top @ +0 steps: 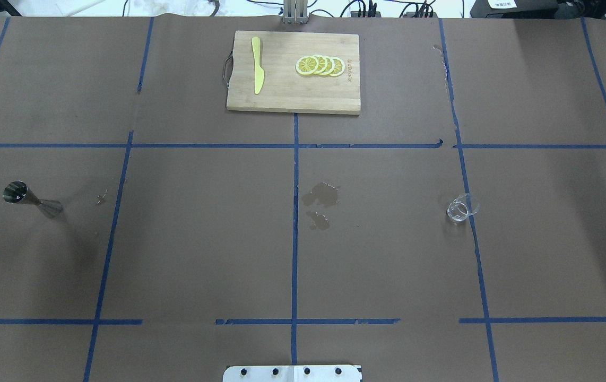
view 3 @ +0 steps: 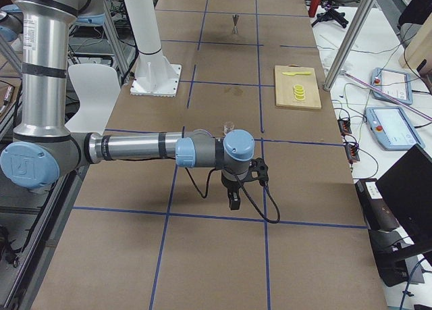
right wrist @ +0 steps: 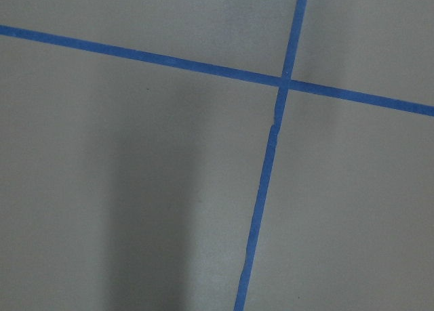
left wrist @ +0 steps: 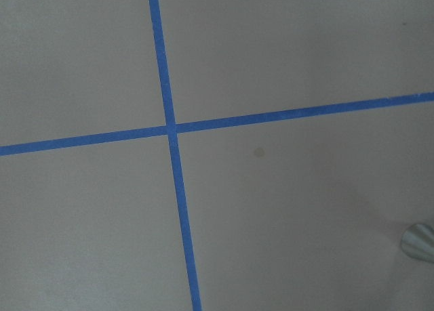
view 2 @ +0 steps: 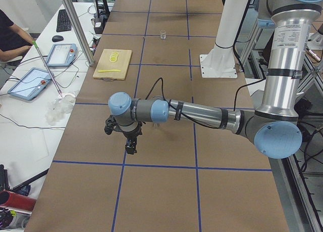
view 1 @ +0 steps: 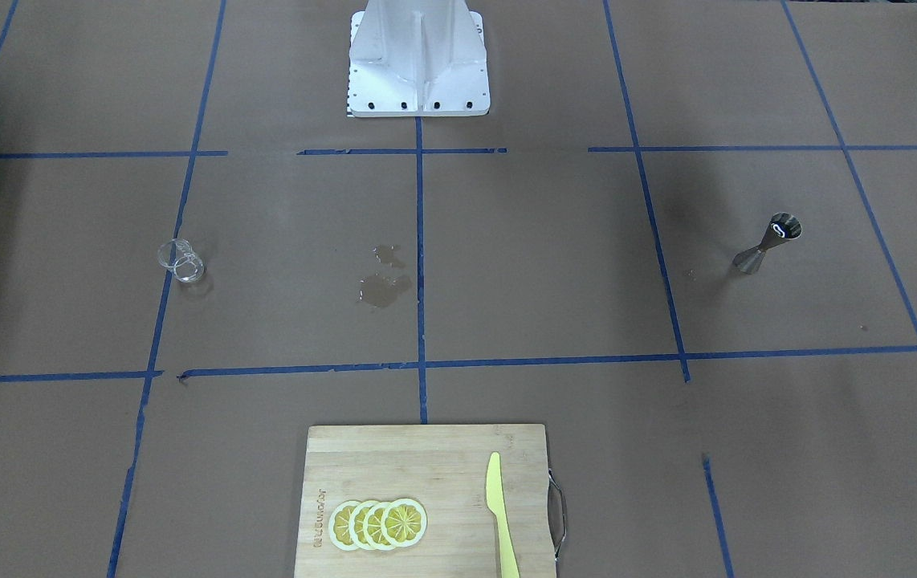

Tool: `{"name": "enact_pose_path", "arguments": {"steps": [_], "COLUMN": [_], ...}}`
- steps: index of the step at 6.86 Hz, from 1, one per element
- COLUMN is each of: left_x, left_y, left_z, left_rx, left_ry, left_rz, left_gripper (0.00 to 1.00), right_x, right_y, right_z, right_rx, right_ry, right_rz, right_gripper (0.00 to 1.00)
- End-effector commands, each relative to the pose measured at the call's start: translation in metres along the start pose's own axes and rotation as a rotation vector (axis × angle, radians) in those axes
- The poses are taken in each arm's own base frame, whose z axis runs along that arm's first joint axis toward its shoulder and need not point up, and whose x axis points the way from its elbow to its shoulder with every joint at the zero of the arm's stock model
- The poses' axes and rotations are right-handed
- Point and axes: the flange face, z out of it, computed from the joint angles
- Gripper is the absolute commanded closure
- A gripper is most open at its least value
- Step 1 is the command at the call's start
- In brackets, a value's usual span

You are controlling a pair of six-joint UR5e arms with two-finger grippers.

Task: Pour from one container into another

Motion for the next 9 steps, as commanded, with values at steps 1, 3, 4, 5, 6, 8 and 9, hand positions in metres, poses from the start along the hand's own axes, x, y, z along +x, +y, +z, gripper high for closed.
{"name": "enact_pose_path", "arguments": {"steps": [1,3,4,5,6,8,9], "left_x": [-0.0226,-0.0260,-0.0271,-0.0298,-0.0297,-0.0314,-0.0313], "left_y": [0.0074,0.0123,0.0134,0.0136,0.0134,0.0149,0.0148], "left_z": [-0.0138,-0.0153,-0.0140,-0.0146,-0.0147,-0.0126,-0.0127], "left_rx": [0.005,-0.010,-0.014,-0.014,-0.012,-0.015,-0.014], "left_ry": [-0.050,-0.047,-0.046,-0.046,-0.046,-0.044,-0.044], "left_rz": [-0.018,-0.042,-0.048,-0.053,-0.052,-0.058,-0.057], "left_gripper": [0.00,0.00,0.00,0.00,0.00,0.00,0.00], "right_x": [-0.0050,-0.0053,-0.0057,-0.0068,-0.0073,-0.0105,-0.0099], "right_y": [-0.0098,-0.0101,-0.0102,-0.0111,-0.0112,-0.0120,-0.0117], "right_z": [-0.0021,-0.0023,-0.0018,-0.0028,-0.0024,-0.0051,-0.0045], "right_rx": [0.006,0.008,0.007,0.009,0.008,0.015,0.013], "right_ry": [0.003,0.003,0.003,0.002,0.002,-0.003,-0.003], "right_rz": [0.003,-0.001,-0.002,-0.003,-0.004,-0.012,-0.011], "right_gripper": [0.00,0.00,0.00,0.00,0.00,0.00,0.00]}}
